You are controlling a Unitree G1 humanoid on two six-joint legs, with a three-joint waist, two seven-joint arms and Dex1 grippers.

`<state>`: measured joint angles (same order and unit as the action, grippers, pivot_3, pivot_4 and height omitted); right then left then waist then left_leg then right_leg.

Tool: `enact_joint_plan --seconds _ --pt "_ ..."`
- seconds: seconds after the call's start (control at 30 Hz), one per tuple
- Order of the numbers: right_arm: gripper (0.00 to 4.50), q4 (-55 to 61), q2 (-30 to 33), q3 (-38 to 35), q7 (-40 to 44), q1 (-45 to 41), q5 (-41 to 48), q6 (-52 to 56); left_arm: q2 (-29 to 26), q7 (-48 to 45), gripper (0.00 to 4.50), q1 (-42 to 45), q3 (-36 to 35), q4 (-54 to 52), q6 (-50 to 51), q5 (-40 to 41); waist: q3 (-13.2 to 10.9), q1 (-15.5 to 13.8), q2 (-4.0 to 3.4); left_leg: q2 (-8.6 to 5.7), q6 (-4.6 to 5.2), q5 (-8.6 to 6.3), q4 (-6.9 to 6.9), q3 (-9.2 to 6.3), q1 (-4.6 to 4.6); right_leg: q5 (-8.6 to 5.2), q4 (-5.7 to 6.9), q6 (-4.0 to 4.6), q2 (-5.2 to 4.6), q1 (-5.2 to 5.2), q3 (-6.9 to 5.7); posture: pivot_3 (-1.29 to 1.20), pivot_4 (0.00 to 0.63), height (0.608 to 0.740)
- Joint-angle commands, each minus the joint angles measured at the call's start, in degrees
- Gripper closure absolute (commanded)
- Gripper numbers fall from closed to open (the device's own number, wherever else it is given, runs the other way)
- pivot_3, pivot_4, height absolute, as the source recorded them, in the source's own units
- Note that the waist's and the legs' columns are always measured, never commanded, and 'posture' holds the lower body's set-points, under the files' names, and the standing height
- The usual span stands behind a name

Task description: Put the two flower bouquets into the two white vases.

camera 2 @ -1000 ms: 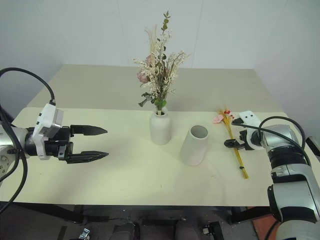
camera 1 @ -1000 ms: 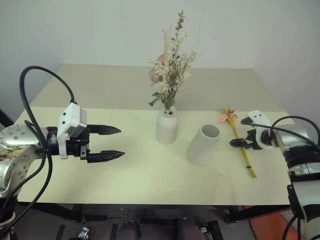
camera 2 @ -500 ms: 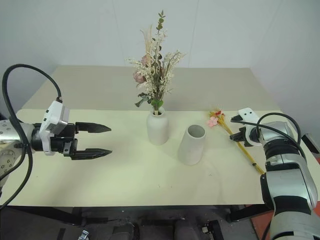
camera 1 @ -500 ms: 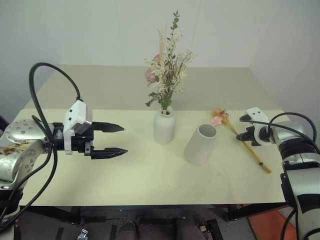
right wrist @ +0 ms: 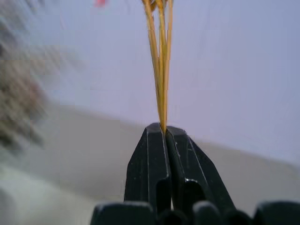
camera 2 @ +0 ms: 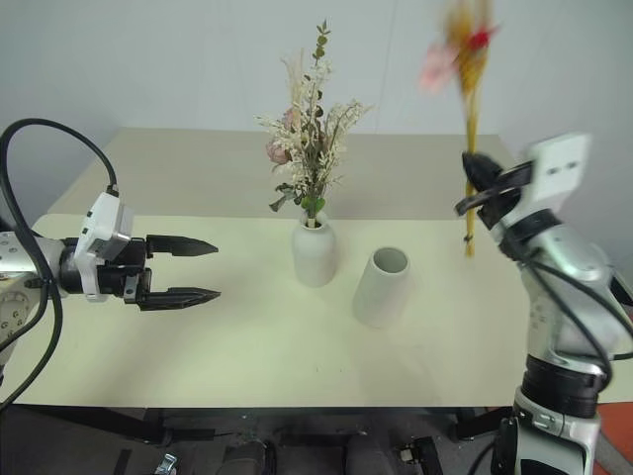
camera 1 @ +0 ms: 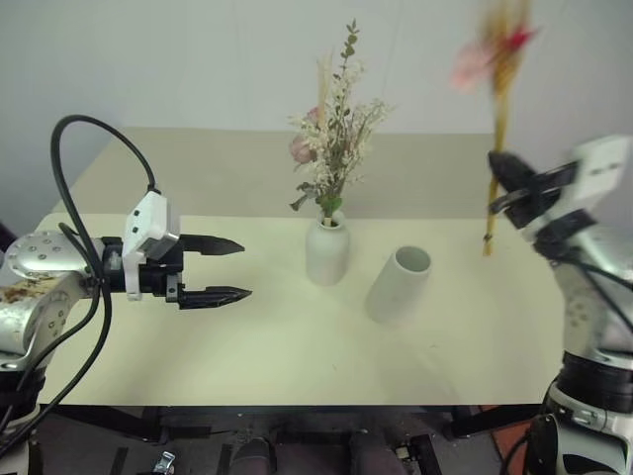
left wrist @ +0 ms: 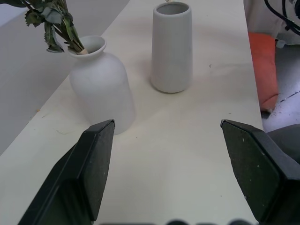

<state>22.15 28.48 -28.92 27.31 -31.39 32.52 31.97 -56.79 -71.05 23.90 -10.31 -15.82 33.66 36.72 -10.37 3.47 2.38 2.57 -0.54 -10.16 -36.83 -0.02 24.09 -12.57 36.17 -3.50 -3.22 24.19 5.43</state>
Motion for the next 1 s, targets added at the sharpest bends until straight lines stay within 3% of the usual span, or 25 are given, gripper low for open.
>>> enact_joint_plan --seconds 0.03,0.23,0.5,0.87,1.0 --pt "4.44 7.8 -1.4 -5.2 -3.1 -1.4 16.0 2.3 -0.9 -0.4 0.59 1.1 -1.5 0.5 -0.8 0.5 0.0 -0.1 0.0 0.01 0.0 0.0 -0.01 0.01 -0.04 0.0 0.0 0.0 0.0 -0.04 -0.02 0.0 0.15 0.74" --pt "4.44 11.0 -1.6 -0.7 -7.9 -2.3 25.6 3.6 -1.0 -0.5 0.59 1.8 -1.2 0.7 -0.6 0.5 0.0 0.1 0.0 0.07 0.01 0.01 0.0 0.07 -0.08 -0.05 0.01 0.33 0.03 0.01 0.0 0.0 0.15 0.74" --pt "4.44 4.2 -3.4 8.7 -2.2 0.5 16.4 -4.3 -1.5 0.4 0.59 -0.1 -2.7 -1.0 0.5 1.2 0.0 0.4 -0.01 0.13 0.01 0.01 0.01 0.08 0.01 0.02 0.0 0.21 0.11 0.1 0.01 0.0 0.15 0.74" --pt "4.44 2.3 -4.0 10.2 1.7 6.1 16.0 -5.9 -3.2 1.4 0.59 -4.3 -6.0 -2.7 1.5 2.2 0.0 0.2 -0.01 0.16 0.01 0.01 0.01 0.07 0.06 0.01 0.0 0.23 0.12 0.15 -0.02 0.0 0.15 0.74" --pt "3.42 2.8 -4.7 10.4 4.6 9.3 19.4 -5.1 -3.0 1.4 0.59 -3.6 -5.3 -2.3 1.1 2.2 0.0 0.2 -0.01 0.17 0.01 0.01 0.01 0.08 0.03 -0.01 0.02 0.26 0.12 0.14 -0.02 0.0 0.15 0.74"
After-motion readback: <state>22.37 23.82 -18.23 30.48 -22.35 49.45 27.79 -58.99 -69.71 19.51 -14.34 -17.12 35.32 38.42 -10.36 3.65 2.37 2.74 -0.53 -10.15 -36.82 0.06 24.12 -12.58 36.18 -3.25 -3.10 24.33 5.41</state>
